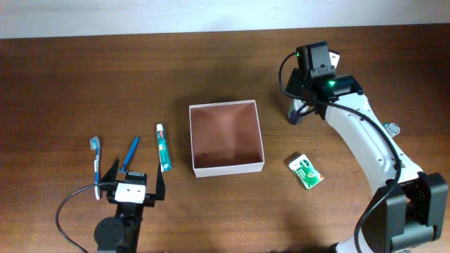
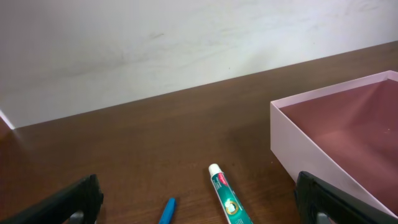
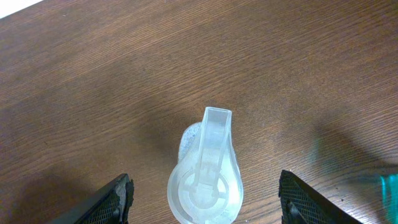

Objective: Pack container
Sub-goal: 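Move the right gripper over the clear foam soap pump bottle, then lower and close the right gripper on the soap bottle pump head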

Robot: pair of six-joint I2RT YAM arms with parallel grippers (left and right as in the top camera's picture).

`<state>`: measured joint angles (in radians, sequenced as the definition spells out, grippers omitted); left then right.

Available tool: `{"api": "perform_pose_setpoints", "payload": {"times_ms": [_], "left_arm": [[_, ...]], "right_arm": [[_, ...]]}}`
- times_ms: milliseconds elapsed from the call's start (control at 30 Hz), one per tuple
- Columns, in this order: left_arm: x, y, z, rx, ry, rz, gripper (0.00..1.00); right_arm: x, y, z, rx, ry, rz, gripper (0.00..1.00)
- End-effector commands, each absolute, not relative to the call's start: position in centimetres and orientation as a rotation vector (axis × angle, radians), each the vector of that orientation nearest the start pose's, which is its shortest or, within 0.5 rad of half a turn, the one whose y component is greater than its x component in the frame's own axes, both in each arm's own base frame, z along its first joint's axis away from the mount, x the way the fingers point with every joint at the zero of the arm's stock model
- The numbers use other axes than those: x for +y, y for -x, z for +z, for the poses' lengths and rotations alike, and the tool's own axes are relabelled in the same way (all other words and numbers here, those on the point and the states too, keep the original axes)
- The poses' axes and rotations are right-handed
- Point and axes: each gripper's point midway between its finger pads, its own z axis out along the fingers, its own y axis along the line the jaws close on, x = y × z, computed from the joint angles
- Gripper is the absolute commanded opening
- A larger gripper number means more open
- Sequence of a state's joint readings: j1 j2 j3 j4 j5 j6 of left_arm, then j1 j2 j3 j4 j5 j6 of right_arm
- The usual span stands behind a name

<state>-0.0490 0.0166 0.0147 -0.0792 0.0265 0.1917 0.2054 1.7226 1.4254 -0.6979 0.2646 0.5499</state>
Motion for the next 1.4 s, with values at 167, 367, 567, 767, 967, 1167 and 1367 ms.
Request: {"api": "perform_pose_setpoints", "payload": {"times_ms": [167, 367, 567, 767, 967, 1167, 1367], "left_arm": [[-1.7, -24.6, 15.5, 1.639, -0.235, 0.094, 0.99], [-1.7, -24.6, 15.5, 1.639, -0.235, 0.094, 0.99], [-1.7, -24.6, 15.5, 1.639, -0.235, 0.094, 0.99], [-1.7, -24.6, 15.5, 1.639, -0.235, 0.094, 0.99], [-1.7, -24.6, 15.5, 1.639, -0.235, 0.094, 0.99], [-1.7, -24.6, 15.5, 1.639, -0.235, 0.094, 0.99], [-1.7, -24.6, 15.5, 1.639, -0.235, 0.094, 0.99]], "right_arm": [[4.3, -44.4, 15.7, 2.464, -0.542, -0.049, 0.70], [4.3, -44.5, 14.4, 2.495, -0.511, -0.075, 0.71], [3.8, -44.8, 14.4, 2.492, -0.513, -0.082, 0.69], [3.2, -44.8, 14.4, 2.504, -0.452, -0.113, 0.46], [3.3, -44.7, 14.3, 2.513, -0.432, -0.116, 0.38], [3.5, -44.7, 14.3, 2.526, -0.366, -0.125, 0.29], [3.5, -44.8, 14.8, 2.533, -0.272, -0.145, 0.26]]}}
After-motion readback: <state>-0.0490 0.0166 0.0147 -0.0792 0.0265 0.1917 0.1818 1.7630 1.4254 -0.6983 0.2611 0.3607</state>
